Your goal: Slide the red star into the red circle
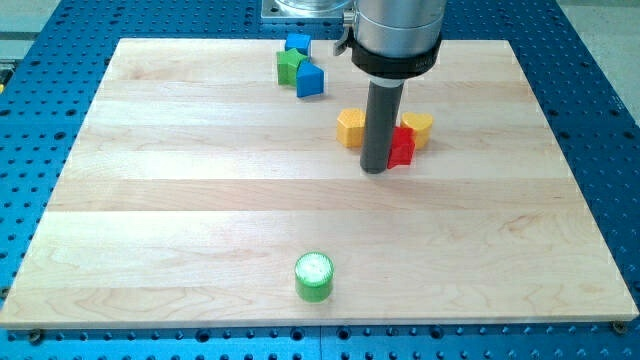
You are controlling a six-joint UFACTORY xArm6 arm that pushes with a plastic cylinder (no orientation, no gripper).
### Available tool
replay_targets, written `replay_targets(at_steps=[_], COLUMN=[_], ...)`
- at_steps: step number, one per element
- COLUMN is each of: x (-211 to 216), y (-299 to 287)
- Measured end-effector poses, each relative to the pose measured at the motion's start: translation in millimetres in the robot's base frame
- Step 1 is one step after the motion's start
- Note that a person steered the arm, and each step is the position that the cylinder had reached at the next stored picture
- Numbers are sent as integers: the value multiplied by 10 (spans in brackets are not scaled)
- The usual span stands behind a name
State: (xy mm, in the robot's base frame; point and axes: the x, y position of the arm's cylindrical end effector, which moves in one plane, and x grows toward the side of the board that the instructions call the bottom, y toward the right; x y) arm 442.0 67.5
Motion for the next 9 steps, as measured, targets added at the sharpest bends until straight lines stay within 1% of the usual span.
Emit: replay_targets(at_steps=[1,2,5,7,9], x=[394,552,-511,-894,-1173], y=[67,351,203,199,55])
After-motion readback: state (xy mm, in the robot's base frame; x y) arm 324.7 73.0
